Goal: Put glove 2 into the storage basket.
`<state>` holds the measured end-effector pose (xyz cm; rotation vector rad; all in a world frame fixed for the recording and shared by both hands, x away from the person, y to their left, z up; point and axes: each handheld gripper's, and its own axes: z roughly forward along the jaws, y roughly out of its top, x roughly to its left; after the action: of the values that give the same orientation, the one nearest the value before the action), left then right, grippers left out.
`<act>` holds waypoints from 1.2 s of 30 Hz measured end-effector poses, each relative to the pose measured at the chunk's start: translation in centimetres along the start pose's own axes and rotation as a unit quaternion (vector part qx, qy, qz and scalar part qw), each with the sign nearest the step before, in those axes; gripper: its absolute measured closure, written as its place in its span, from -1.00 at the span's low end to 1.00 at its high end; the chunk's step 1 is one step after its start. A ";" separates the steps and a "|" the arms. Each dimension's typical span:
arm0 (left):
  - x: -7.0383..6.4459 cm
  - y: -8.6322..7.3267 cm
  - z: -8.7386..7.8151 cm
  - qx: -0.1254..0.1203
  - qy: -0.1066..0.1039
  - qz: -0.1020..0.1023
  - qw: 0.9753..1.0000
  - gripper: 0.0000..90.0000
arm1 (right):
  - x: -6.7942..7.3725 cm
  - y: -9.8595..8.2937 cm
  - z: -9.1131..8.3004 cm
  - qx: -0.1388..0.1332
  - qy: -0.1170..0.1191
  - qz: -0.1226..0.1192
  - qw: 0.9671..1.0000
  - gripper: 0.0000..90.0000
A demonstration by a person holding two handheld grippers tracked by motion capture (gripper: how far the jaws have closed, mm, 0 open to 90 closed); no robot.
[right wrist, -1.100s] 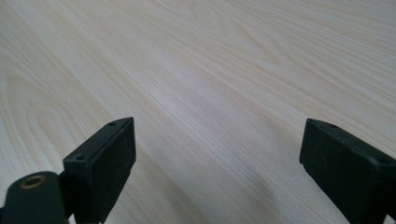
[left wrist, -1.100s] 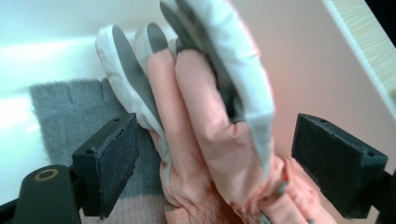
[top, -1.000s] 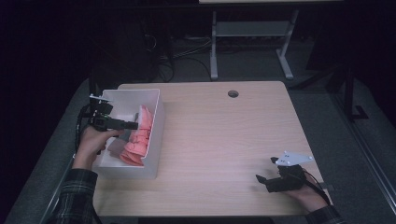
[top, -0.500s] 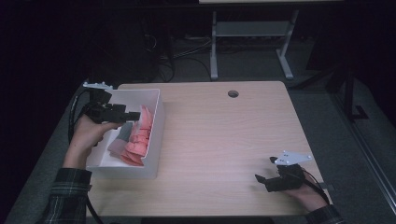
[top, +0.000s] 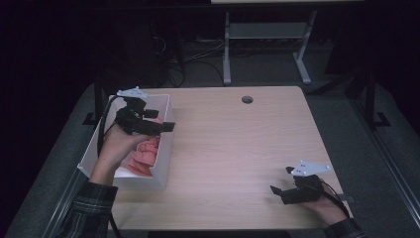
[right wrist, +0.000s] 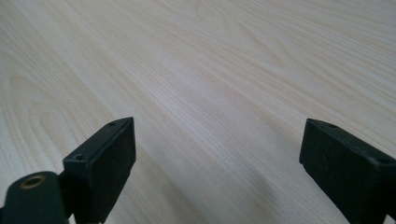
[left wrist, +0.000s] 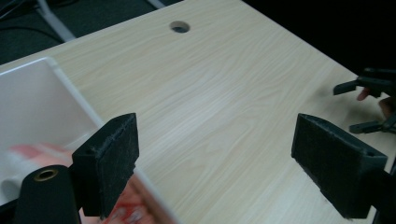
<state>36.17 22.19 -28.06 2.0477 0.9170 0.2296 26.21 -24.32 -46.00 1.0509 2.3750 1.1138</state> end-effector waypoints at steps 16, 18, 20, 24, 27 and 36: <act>-6.0 -0.8 6.3 0.026 -0.042 0.043 0.998 -0.67 | 0.0 0.0 0.0 0.002 0.002 -0.002 1.000 -0.78; -6.7 -1.2 7.0 0.030 -0.045 0.050 0.997 -0.67 | 0.1 0.0 0.0 0.002 0.001 -0.001 1.000 -0.79; -7.3 -1.6 7.6 0.031 -0.050 0.055 0.997 -0.67 | 0.1 0.0 0.0 0.001 0.000 0.000 1.000 -0.79; -8.4 -2.6 8.9 0.029 -0.052 0.063 0.996 -0.67 | 0.1 -0.1 0.0 0.001 0.001 0.001 1.000 -0.79; -9.1 -3.5 9.8 0.034 -0.054 0.070 0.995 -0.67 | 0.1 -0.1 -0.1 0.000 0.001 0.002 1.000 -0.79; -9.7 -5.9 11.5 0.034 -0.055 0.088 0.994 -0.68 | 0.1 -0.2 -0.2 0.001 -0.003 0.005 1.000 -0.79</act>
<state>31.54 10.34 -38.09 2.1838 0.6860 0.1805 25.95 -24.45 -46.03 1.0659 2.3700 1.1097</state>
